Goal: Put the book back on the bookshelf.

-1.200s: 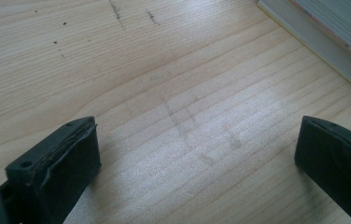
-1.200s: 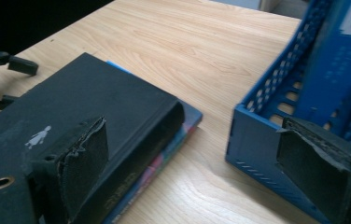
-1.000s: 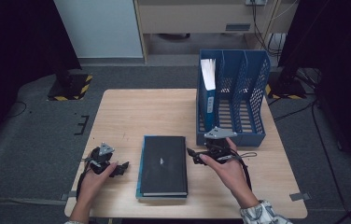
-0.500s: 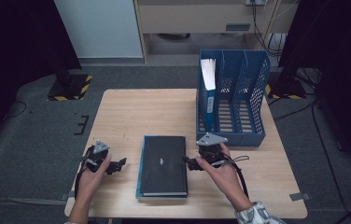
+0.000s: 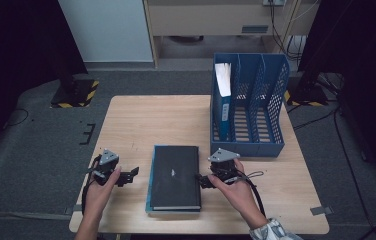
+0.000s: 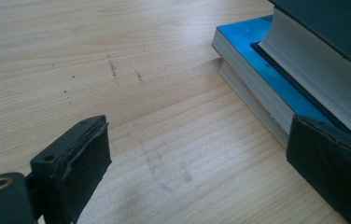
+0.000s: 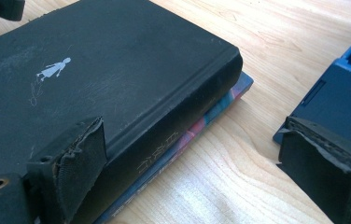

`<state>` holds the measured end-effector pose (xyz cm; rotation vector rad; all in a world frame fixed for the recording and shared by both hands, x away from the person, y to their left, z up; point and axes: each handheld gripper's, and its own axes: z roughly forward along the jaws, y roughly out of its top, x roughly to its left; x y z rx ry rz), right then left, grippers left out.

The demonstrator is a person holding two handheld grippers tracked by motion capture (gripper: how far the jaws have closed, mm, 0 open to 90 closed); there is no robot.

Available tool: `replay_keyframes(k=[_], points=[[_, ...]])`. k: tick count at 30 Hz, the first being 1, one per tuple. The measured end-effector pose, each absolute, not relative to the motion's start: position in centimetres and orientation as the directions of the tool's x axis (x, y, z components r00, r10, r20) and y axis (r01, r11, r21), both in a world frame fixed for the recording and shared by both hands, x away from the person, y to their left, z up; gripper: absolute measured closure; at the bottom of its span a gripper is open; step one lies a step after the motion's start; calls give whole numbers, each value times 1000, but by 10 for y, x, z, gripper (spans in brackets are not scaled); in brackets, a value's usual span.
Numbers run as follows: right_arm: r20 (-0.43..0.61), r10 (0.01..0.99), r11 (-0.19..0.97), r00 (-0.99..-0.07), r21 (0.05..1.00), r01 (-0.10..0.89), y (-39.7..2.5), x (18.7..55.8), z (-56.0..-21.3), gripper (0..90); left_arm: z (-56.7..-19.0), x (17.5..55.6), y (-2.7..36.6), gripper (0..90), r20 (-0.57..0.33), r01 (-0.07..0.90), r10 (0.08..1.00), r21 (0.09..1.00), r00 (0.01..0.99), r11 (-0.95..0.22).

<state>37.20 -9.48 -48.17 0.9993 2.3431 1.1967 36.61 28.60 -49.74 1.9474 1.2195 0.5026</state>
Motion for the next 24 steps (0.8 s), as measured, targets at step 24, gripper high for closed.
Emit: replay_keyframes(k=[24], points=[[-12, 710, 417, -705, 813, 406, -96, 371, -478, 110, -469, 355, 257, 68, -36, 510, 832, 804, 554, -305]])
